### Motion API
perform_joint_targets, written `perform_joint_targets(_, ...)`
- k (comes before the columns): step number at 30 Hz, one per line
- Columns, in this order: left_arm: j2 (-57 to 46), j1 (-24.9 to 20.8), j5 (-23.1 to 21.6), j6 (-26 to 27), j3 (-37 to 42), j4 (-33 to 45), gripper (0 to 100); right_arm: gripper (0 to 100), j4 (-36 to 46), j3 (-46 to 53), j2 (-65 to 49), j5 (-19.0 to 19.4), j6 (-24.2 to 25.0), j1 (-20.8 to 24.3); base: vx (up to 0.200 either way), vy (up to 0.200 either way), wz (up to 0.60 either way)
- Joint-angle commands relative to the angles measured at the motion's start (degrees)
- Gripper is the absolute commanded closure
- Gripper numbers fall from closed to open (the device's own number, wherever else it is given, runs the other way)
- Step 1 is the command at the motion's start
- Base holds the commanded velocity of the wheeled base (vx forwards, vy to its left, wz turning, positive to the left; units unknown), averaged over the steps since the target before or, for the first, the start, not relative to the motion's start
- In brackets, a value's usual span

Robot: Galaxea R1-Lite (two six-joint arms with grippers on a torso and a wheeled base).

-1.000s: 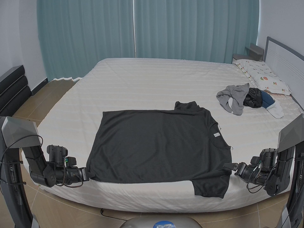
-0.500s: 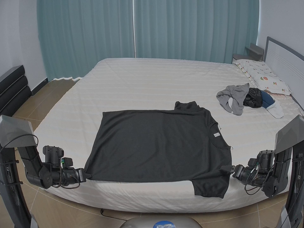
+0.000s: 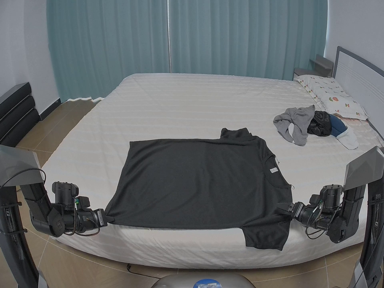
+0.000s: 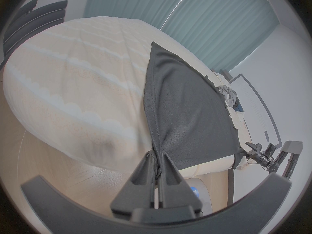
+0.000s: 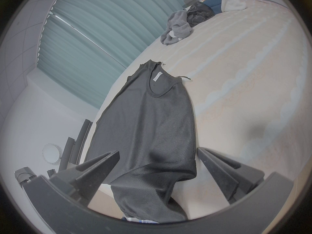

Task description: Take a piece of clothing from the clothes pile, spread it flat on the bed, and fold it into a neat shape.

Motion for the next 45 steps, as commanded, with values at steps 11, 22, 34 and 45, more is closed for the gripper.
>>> perform_joint_targets(11,-0.2,0.3,0.0,0.0,-0.2,0.0,100,100,0.2,-7.1,1.0,-0.3,0.2,-1.4,0.000,0.000,0.00)
perform_joint_targets(22,-0.2,0.2,0.7,0.0,-0.1,0.0,100,100,4.3,-15.6,1.0,-0.3,0.0,-1.4,0.000,0.000,0.00)
perform_joint_targets(34,0.3,0.3,0.7,0.0,-0.2,0.0,100,0,2.2,-15.2,1.9,-0.1,-0.2,-3.6,0.000,0.000,0.00)
perform_joint_targets(45,0.2,0.3,0.7,-0.1,0.0,0.0,100,0,-3.1,1.4,-1.3,6.6,-4.3,-3.2,0.000,0.000,0.00)
